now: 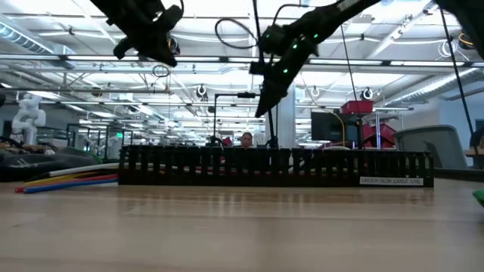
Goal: Ziptie cables
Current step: Close the cable duct with the cable duct cover
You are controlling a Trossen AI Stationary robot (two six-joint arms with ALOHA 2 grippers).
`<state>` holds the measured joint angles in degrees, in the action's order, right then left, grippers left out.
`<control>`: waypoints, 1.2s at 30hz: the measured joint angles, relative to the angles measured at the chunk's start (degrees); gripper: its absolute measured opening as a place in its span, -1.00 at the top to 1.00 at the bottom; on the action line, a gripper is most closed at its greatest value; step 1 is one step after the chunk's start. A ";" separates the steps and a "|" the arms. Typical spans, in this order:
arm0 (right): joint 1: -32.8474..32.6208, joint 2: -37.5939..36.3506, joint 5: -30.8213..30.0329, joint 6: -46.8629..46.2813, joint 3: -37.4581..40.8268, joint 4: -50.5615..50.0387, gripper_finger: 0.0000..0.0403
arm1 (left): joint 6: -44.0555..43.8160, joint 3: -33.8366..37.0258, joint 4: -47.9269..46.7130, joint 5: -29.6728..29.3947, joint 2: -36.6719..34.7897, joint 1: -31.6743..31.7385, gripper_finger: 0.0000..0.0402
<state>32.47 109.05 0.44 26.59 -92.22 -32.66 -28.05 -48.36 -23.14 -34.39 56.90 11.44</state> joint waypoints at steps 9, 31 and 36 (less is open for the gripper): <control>3.21 5.88 9.79 -8.41 -16.99 -5.92 0.27 | 3.39 -0.03 2.55 6.03 12.64 12.76 1.00; -0.65 -5.11 -0.73 -24.45 -27.98 -16.39 1.00 | 18.48 -31.35 -22.52 29.79 53.57 29.42 1.00; -1.72 -6.10 -0.58 -22.43 -27.95 -17.99 1.00 | 20.39 -38.01 -29.87 29.84 59.99 29.35 1.00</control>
<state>30.76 102.96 -0.14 4.16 -120.17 -50.65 -7.66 -86.37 -53.01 -4.55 116.89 40.80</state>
